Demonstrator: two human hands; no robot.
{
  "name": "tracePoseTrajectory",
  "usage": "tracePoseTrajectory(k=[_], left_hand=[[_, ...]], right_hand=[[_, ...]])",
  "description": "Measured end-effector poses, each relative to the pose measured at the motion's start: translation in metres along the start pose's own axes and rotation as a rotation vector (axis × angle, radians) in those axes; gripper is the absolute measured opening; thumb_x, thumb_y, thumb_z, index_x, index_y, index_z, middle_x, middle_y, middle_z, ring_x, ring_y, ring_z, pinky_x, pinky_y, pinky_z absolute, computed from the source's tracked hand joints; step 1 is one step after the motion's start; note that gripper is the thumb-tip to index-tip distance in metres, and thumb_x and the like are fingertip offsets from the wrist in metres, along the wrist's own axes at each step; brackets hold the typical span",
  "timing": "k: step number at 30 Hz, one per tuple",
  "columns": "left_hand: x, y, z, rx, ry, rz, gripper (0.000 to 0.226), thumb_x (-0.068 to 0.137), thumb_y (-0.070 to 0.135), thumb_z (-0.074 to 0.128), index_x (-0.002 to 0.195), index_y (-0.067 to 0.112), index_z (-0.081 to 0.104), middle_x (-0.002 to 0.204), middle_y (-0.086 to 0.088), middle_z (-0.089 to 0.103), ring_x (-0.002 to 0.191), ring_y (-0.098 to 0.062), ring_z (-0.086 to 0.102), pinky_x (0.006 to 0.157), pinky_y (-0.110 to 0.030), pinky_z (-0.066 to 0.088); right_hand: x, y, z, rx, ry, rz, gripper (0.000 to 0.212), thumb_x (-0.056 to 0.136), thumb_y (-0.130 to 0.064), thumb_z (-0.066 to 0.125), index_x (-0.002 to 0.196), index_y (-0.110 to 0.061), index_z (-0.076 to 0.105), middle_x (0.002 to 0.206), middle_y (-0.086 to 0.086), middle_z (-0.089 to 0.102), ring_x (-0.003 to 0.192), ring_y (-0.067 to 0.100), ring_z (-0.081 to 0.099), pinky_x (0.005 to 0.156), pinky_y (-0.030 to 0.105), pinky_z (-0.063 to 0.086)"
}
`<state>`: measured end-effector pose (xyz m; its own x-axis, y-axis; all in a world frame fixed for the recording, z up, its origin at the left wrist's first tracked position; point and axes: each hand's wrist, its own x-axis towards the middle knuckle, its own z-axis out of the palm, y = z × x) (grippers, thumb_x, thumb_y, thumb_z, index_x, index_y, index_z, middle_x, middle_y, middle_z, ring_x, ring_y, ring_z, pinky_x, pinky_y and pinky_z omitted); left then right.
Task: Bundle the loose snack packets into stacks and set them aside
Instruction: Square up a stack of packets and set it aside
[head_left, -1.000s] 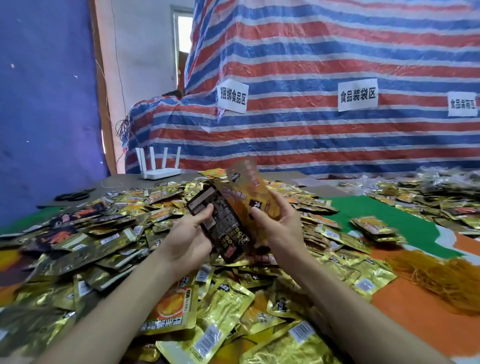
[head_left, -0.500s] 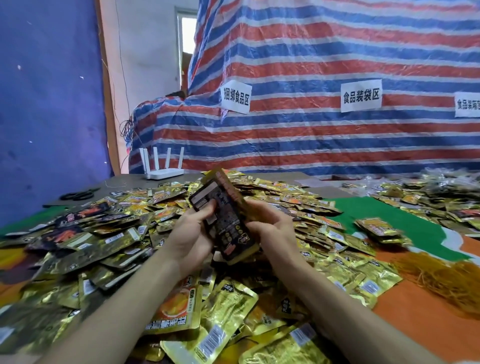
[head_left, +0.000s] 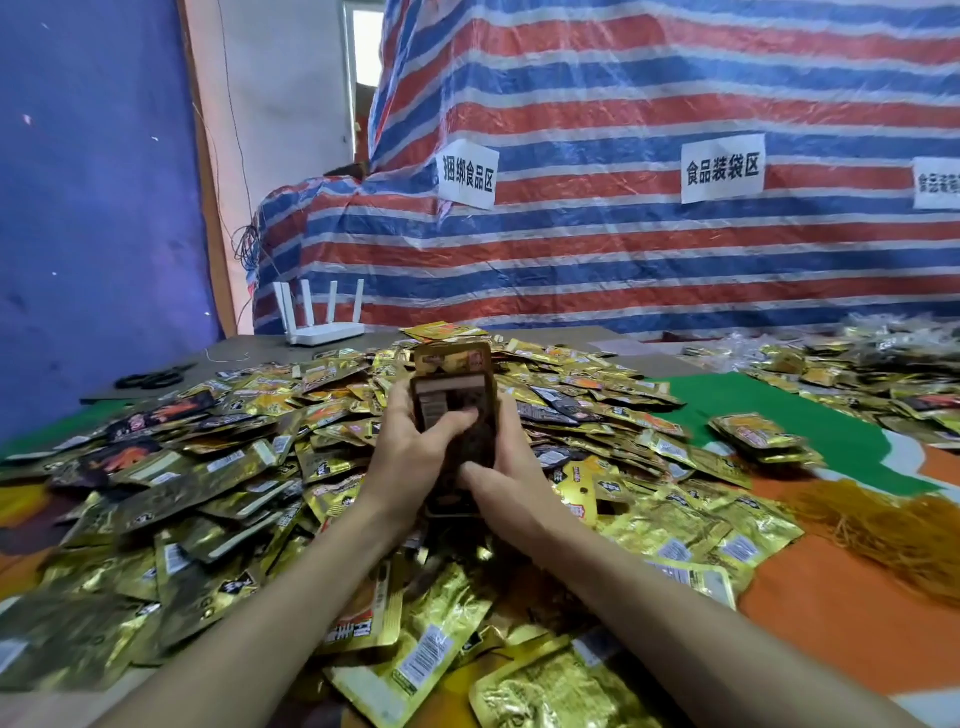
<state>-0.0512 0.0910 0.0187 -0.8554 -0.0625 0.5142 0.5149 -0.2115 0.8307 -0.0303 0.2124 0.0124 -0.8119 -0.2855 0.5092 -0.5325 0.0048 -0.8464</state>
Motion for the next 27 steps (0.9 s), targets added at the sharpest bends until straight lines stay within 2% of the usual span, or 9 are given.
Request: tracePoseTrajectory(k=[2,5,7,9,12,15,19,23,27], left_hand=[[0.004,-0.001,-0.014,0.003,-0.123,-0.126,0.054,0.067,0.012,0.074,0.119,0.008,0.06,0.101,-0.009,0.074,0.097,-0.027,0.071,0.074,-0.029,0.058],[0.01,0.001,-0.03,0.1,-0.185,-0.106,0.065,0.058,0.006,0.089,0.118,0.003,0.063,0.105,-0.012,0.076,0.101,-0.028,0.072,0.078,-0.03,0.057],[0.01,0.004,-0.034,0.201,-0.237,-0.073,0.069,0.056,0.01,0.095,0.118,0.002,0.064,0.106,-0.011,0.076,0.1,-0.025,0.073,0.077,-0.025,0.057],[0.007,0.005,-0.032,0.296,-0.305,-0.054,0.061,0.059,0.017,0.092,0.114,0.004,0.068,0.104,-0.008,0.076,0.096,-0.019,0.073,0.075,-0.021,0.055],[0.004,0.006,-0.026,0.25,-0.257,-0.051,0.046,0.067,0.008,0.089,0.109,0.009,0.07,0.098,-0.006,0.077,0.091,-0.019,0.073,0.072,-0.022,0.056],[-0.001,0.007,-0.019,0.211,-0.224,-0.006,0.038,0.069,0.005,0.085,0.103,0.011,0.069,0.087,-0.001,0.077,0.081,-0.017,0.073,0.065,-0.023,0.056],[-0.009,0.006,-0.018,0.15,-0.295,-0.084,0.052,0.065,0.011,0.082,0.113,0.002,0.065,0.092,-0.004,0.078,0.081,-0.017,0.075,0.061,-0.024,0.057],[-0.009,0.005,-0.019,0.218,-0.375,-0.145,0.055,0.064,0.023,0.083,0.115,0.01,0.065,0.104,-0.011,0.074,0.096,-0.025,0.073,0.079,-0.035,0.058],[-0.012,0.008,-0.016,0.272,-0.489,-0.187,0.063,0.06,0.025,0.087,0.118,0.018,0.062,0.102,-0.002,0.074,0.095,-0.017,0.073,0.072,-0.021,0.058]], right_hand=[[-0.002,0.002,-0.001,-0.039,-0.009,0.015,0.067,0.08,0.019,0.048,0.132,-0.022,0.039,0.118,0.005,0.057,0.104,0.006,0.065,0.077,0.027,0.059],[-0.002,0.0,-0.001,-0.075,-0.019,0.043,0.067,0.072,0.006,0.051,0.131,-0.025,0.042,0.122,0.005,0.054,0.111,0.012,0.061,0.085,0.033,0.059],[-0.001,-0.002,-0.001,-0.144,-0.017,0.058,0.072,0.064,-0.004,0.051,0.132,-0.025,0.042,0.127,0.01,0.049,0.12,0.022,0.053,0.096,0.045,0.054],[0.0,-0.003,-0.002,-0.198,-0.025,0.072,0.077,0.059,-0.006,0.049,0.134,-0.023,0.041,0.129,0.012,0.046,0.124,0.027,0.047,0.103,0.051,0.048],[0.003,-0.011,-0.003,-0.268,0.016,0.08,0.077,0.065,-0.003,0.051,0.139,-0.02,0.039,0.131,0.008,0.041,0.126,0.027,0.044,0.105,0.05,0.047],[0.01,-0.025,-0.013,-0.373,0.114,0.022,0.077,0.069,-0.008,0.058,0.144,-0.018,0.04,0.132,0.004,0.042,0.123,0.02,0.046,0.101,0.039,0.05],[0.018,-0.036,-0.056,-0.641,0.175,0.044,0.043,0.083,-0.004,0.062,0.125,-0.015,0.06,0.119,0.001,0.057,0.105,0.013,0.054,0.088,0.027,0.049],[0.006,-0.047,-0.132,-0.912,0.14,0.273,0.021,0.085,-0.004,0.062,0.099,-0.015,0.075,0.096,0.001,0.071,0.087,0.012,0.064,0.074,0.026,0.054],[-0.019,-0.056,-0.201,-1.384,0.071,0.593,0.012,0.081,-0.011,0.063,0.084,-0.011,0.075,0.081,0.006,0.072,0.074,0.021,0.068,0.07,0.034,0.058]])
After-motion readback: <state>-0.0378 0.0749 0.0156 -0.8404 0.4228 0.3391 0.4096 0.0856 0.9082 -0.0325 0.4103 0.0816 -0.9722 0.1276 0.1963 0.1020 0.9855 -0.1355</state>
